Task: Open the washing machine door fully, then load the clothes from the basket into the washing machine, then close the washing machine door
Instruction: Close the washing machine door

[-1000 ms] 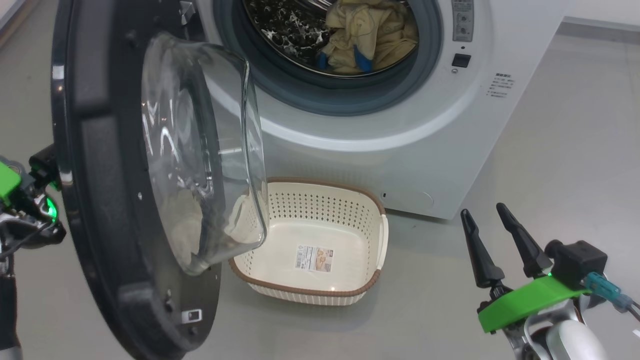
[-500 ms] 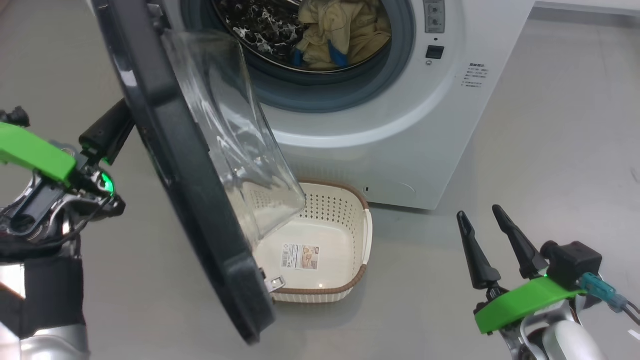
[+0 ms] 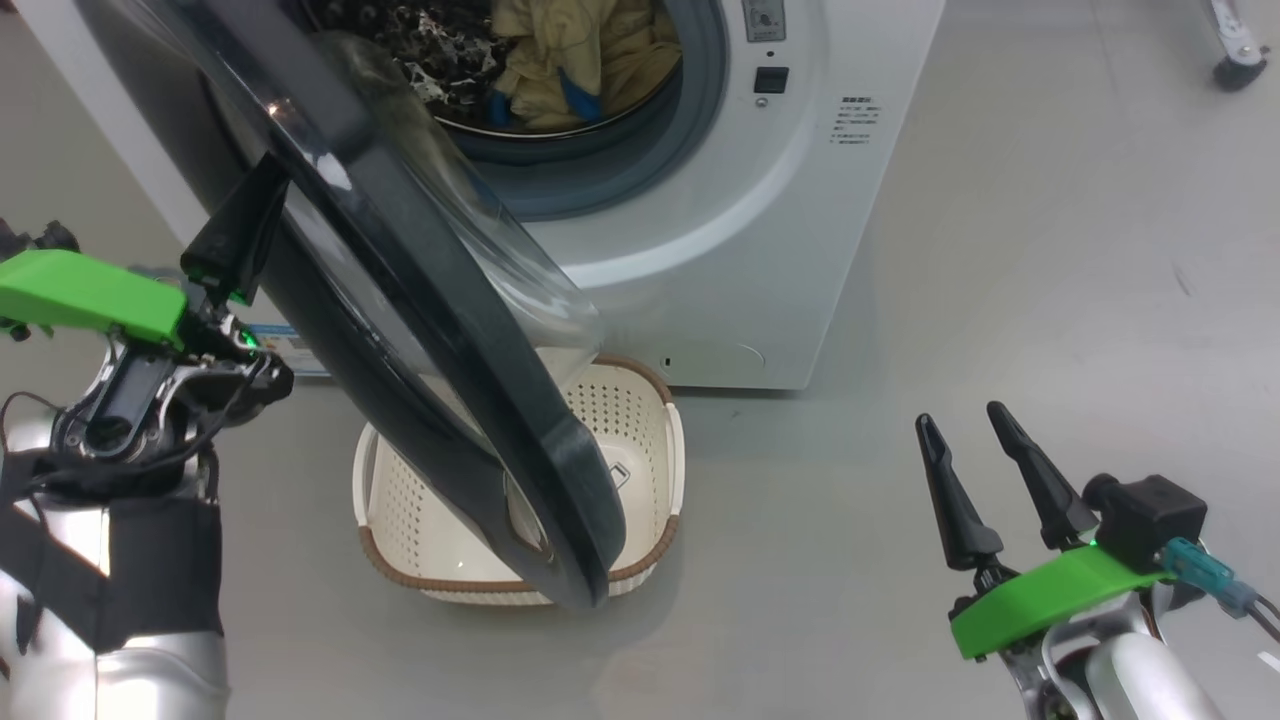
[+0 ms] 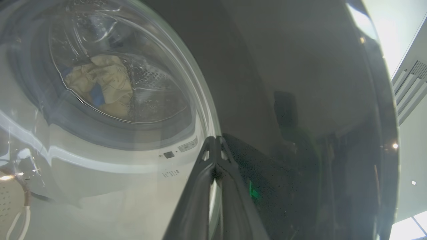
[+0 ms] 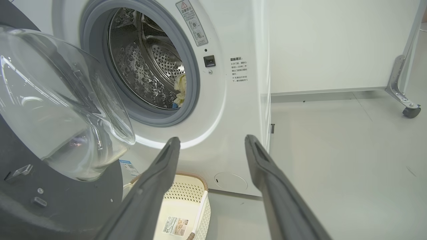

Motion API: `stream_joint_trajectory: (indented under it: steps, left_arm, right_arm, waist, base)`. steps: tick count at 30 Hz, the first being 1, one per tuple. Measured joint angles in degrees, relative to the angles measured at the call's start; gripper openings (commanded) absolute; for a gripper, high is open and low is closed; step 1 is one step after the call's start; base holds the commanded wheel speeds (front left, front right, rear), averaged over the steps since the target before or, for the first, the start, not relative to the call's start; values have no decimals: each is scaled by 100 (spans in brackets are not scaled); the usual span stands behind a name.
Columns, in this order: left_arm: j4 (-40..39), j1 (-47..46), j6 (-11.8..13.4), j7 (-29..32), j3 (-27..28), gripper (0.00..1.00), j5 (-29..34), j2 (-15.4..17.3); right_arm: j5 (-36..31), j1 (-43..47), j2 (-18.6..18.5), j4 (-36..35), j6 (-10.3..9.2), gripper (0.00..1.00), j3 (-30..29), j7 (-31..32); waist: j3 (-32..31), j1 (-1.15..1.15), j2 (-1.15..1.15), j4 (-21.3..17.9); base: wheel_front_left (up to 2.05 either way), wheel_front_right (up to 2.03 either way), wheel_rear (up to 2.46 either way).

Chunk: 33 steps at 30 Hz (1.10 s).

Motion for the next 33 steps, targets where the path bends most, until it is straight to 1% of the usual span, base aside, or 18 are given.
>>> stream_joint_trajectory:
  steps: [10, 16, 33]
  left_arm:
    - [26, -203, -34, -805, -209, 0, 127, -16]
    - [122, -279, -38, -1060, -393, 0, 109, 2]
    - [391, -296, -40, -1847, -788, 0, -116, 234]
  right_arm:
    - [0, -165, 2, -13, 0, 100, -4, -1]
    - [0, -229, 3, -15, 0, 100, -14, -30]
    - [0, -290, 18, 32, 0, 100, 16, -76]
  waist:
    - [224, 0, 0, -390]
    - [361, 0, 0, -567]
    - [440, 0, 0, -770]
  base:
    - [0, 0, 0]
    - [0, 0, 0]
    - [0, 0, 0]
